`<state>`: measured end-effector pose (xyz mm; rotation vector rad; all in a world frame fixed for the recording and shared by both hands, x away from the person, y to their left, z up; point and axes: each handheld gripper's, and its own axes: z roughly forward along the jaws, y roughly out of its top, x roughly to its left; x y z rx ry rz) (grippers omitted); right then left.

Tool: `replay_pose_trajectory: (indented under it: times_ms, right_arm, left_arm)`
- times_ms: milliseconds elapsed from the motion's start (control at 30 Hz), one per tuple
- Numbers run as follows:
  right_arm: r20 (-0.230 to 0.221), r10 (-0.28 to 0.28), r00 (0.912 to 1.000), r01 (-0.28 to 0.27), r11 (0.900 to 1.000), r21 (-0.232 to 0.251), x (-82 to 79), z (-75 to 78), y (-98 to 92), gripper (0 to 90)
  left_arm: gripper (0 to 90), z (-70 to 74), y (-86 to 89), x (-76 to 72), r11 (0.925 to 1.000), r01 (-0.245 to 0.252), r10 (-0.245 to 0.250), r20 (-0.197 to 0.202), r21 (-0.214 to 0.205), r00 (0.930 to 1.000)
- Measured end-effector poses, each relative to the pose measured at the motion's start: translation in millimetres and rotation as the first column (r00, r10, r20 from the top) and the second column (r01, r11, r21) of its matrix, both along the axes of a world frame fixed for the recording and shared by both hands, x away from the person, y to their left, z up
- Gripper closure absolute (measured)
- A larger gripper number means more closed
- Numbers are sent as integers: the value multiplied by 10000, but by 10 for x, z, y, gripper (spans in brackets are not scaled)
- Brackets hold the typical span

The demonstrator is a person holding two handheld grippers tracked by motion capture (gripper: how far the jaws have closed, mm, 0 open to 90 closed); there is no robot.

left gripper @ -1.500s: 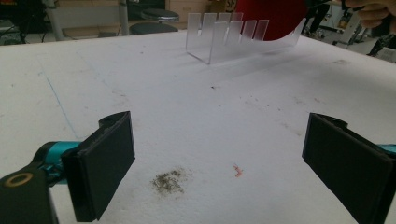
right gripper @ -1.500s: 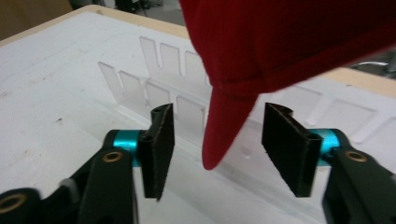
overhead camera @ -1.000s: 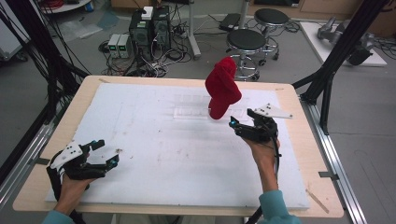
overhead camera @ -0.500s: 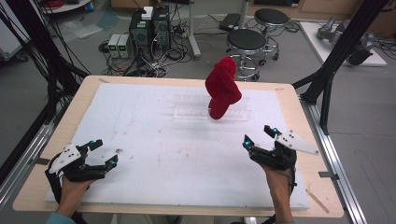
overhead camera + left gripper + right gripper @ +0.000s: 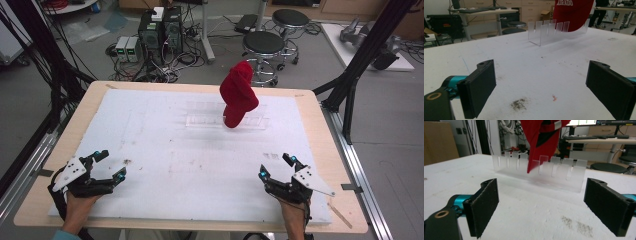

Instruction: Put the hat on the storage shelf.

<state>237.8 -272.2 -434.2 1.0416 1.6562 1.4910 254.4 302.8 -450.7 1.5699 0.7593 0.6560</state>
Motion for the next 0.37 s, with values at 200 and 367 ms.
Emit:
replay_pose_trajectory:
  times_ms: [200,367]
  right_arm:
    - [-45,-162,9999,162,9999,-30,-29,-163,38,116]
    - [79,-278,9996,279,9996,-75,-37,-170,61,116]
  left_arm:
    - [96,-4,8,-12,10000,-68,69,129,-54,9999]
    - [96,-9,16,-29,9998,-117,123,294,-182,9995]
